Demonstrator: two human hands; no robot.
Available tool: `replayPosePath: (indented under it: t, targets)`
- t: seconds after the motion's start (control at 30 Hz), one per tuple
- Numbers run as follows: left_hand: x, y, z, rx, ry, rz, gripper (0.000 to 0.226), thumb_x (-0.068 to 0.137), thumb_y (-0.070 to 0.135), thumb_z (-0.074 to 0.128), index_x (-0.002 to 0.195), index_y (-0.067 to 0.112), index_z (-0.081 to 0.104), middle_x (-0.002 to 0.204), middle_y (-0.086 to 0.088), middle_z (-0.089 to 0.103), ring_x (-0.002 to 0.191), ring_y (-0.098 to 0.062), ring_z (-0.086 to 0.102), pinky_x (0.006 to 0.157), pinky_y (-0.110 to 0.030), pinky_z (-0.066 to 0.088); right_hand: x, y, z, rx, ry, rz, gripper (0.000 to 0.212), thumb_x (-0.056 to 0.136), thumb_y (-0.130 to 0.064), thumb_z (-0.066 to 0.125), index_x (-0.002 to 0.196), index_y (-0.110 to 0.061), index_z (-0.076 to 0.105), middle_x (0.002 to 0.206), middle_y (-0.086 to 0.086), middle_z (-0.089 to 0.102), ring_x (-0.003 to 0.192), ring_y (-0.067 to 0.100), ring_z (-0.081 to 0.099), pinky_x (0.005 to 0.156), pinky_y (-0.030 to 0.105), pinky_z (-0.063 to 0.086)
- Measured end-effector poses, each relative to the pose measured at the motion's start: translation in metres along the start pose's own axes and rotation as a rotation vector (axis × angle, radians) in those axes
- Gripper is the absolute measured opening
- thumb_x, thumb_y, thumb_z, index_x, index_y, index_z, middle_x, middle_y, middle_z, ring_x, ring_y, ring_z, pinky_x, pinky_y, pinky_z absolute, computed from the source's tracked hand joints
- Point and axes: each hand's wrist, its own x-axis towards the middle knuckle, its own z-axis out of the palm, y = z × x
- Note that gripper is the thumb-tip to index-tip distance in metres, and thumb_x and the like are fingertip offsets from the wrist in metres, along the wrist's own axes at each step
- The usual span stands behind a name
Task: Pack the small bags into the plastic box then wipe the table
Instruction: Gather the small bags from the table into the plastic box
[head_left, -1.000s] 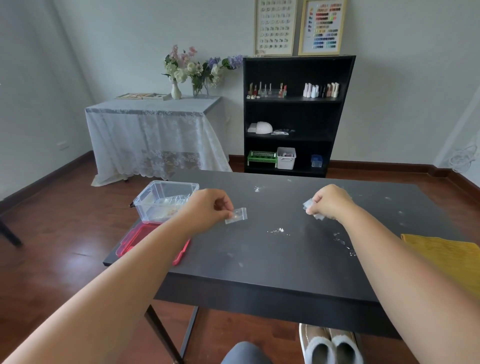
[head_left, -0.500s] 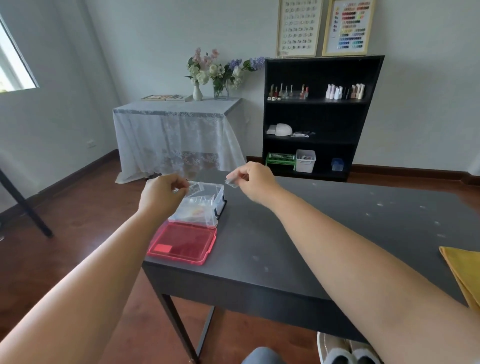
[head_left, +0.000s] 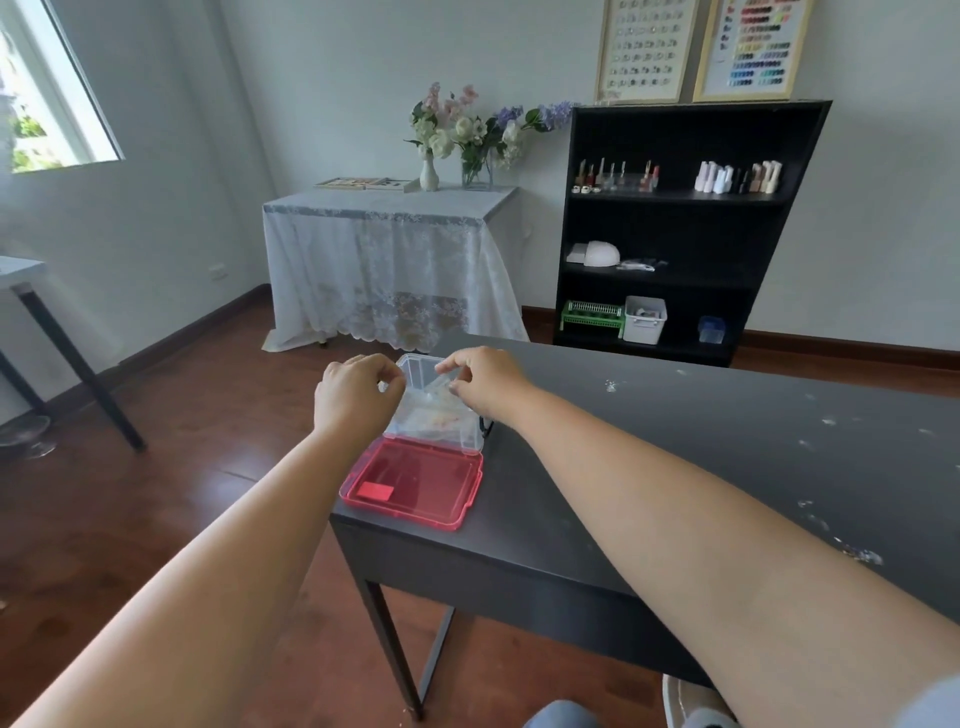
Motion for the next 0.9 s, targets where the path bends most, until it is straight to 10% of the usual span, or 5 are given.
replayPosePath:
  t: [0.13,0.3,0.47,0.7,0.9]
  targets:
    - [-0.005,-0.009,-0.005,-0.136,0.066,-0.038,0.011,0.083,0.036,0.059,0.08,0.03,0.067,0.093,0.008,0.059,0.087,-0.016,0.056,0.076,-0.035,0.048,-0.009,-0.001,-0.002,-0.011,0.02,-0.046,0.038,0.09,-0.013,0.059,0.127,-0.021,0.06,0.122,0.004,0.059,0.112,0.016,0.055,0.091,0.022,0.037]
    - [-0.024,-0.03,-0.019,-0.26,0.111,-0.153,0.011,0.081,0.03,0.059,0.072,0.035,0.063,0.084,0.016,0.06,0.077,-0.001,0.056,0.06,-0.018,0.039,-0.046,0.0,-0.004,0.162,0.296,0.0,0.028,0.089,-0.007,0.053,0.11,-0.019,0.067,0.098,0.003,0.061,0.075,0.009,0.052,0.07,0.019,0.042]
    - [-0.047,-0.053,-0.025,-0.178,-0.13,-0.298,0.014,0.079,0.027,0.063,0.067,0.033,0.067,0.074,0.014,0.067,0.071,-0.006,0.062,0.057,-0.021,0.043,-0.087,0.011,0.015,0.136,0.149,0.265,0.018,0.085,-0.019,0.059,0.1,-0.027,0.059,0.078,-0.003,0.062,0.063,0.01,0.057,0.047,0.018,0.037]
    - [-0.065,-0.046,-0.028,-0.173,-0.326,-0.301,0.012,0.077,0.021,0.069,0.074,0.03,0.077,0.07,0.007,0.071,0.06,-0.012,0.063,0.055,-0.025,0.053,-0.107,0.01,0.034,0.13,0.09,0.305,0.032,0.077,-0.016,0.07,0.106,-0.026,0.058,0.081,0.0,0.065,0.064,0.014,0.057,0.05,0.023,0.039]
    - [-0.076,-0.044,-0.049,-0.468,-0.301,-0.287,0.014,0.074,0.01,0.077,0.077,0.024,0.077,0.073,-0.01,0.068,0.065,-0.018,0.053,0.064,-0.031,0.045,-0.136,0.009,0.018,0.729,0.172,0.387,0.033,0.074,0.0,0.075,0.102,-0.014,0.067,0.065,-0.001,0.065,0.055,0.012,0.061,0.055,0.023,0.053]
